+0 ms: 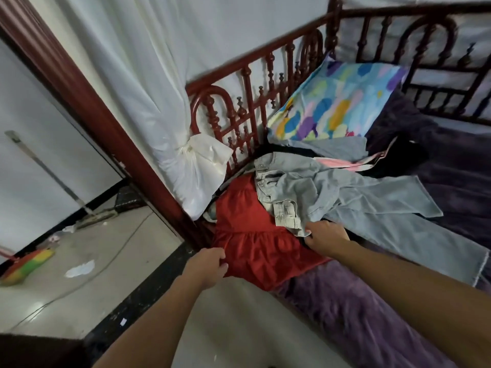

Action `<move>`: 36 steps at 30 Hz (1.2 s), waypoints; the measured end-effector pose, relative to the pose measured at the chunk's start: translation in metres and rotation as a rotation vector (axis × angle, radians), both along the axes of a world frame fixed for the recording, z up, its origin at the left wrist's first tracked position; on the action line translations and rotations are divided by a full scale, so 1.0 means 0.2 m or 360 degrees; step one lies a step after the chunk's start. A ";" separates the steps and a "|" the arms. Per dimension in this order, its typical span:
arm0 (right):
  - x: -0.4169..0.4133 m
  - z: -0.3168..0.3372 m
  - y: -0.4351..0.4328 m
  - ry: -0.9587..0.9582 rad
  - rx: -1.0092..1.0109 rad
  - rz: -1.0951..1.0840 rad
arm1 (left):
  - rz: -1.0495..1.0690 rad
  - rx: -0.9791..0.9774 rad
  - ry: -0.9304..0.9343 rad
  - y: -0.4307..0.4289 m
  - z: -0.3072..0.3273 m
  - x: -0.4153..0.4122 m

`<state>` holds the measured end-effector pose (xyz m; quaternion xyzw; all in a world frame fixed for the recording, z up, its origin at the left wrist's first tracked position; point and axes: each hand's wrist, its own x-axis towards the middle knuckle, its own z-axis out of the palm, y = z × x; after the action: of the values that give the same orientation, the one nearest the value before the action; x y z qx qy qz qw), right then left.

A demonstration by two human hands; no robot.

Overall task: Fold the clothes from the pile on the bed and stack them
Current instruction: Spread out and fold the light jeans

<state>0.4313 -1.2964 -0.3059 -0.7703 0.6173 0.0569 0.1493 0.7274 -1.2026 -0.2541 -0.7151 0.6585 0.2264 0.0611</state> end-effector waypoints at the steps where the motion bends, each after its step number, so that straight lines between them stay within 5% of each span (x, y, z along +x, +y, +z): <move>1: 0.03 -0.02 -0.03 0.0003 0.0009 -0.0015 | -0.0009 -0.0005 0.0012 -0.08 -0.01 0.03; 18: 0.36 -0.68 -0.90 -0.0374 0.0472 -0.0494 | -0.0145 0.0339 0.0178 -1.44 -0.61 -0.01; 27: 0.27 -0.91 -0.95 -0.0510 0.0502 -0.0805 | -0.0252 -0.0117 0.0231 -2.07 -0.93 -0.21; 31: 0.27 -0.91 -0.88 -0.0463 0.0306 -0.0855 | 0.0212 -0.0253 0.0415 -2.38 -0.96 -0.21; 36: 0.47 -0.98 -0.89 -0.0303 0.0156 -0.0734 | 0.1031 0.0088 0.1058 -2.62 -1.04 -0.27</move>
<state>0.5250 -1.4736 -0.5009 -0.6028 0.7565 -0.0215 0.2528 0.6737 -1.7273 -0.4616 -0.7707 0.3788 0.4682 -0.2082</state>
